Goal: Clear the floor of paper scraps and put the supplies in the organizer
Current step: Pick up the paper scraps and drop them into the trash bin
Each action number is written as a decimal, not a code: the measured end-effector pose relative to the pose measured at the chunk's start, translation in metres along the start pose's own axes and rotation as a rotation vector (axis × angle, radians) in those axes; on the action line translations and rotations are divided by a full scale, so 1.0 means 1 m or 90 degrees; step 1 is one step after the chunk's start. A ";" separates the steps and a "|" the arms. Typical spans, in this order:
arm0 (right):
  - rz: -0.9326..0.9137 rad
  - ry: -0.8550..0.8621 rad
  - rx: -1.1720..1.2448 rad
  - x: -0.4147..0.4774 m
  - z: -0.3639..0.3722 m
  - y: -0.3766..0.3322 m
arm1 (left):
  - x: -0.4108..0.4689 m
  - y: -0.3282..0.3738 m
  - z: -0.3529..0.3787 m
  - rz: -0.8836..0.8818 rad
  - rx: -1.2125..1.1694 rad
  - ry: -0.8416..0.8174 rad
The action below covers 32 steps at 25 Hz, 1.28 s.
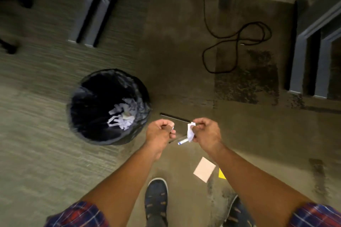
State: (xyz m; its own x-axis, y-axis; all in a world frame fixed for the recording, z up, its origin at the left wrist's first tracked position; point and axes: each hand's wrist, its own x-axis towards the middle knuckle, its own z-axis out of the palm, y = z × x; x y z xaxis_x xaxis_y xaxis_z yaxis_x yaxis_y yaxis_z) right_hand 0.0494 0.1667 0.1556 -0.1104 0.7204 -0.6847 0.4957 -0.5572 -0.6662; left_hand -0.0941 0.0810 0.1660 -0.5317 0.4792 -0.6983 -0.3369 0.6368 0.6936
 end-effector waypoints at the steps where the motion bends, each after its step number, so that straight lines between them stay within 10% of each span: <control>1: -0.013 -0.026 0.001 -0.010 0.022 -0.018 | -0.002 0.010 -0.024 0.009 -0.005 0.025; 13: -0.055 -0.149 -0.027 -0.049 0.208 -0.101 | 0.035 0.027 -0.202 -0.042 -0.060 0.248; 32: -0.025 -0.082 0.070 -0.026 0.107 -0.076 | 0.061 0.035 -0.189 -0.017 0.160 0.317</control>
State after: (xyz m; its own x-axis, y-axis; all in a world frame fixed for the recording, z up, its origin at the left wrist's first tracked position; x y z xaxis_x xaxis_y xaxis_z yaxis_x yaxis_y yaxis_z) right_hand -0.0770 0.1462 0.1922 -0.2411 0.6871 -0.6854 0.3928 -0.5767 -0.7163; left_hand -0.2849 0.0186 0.1814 -0.8492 0.1564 -0.5043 -0.1922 0.7981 0.5711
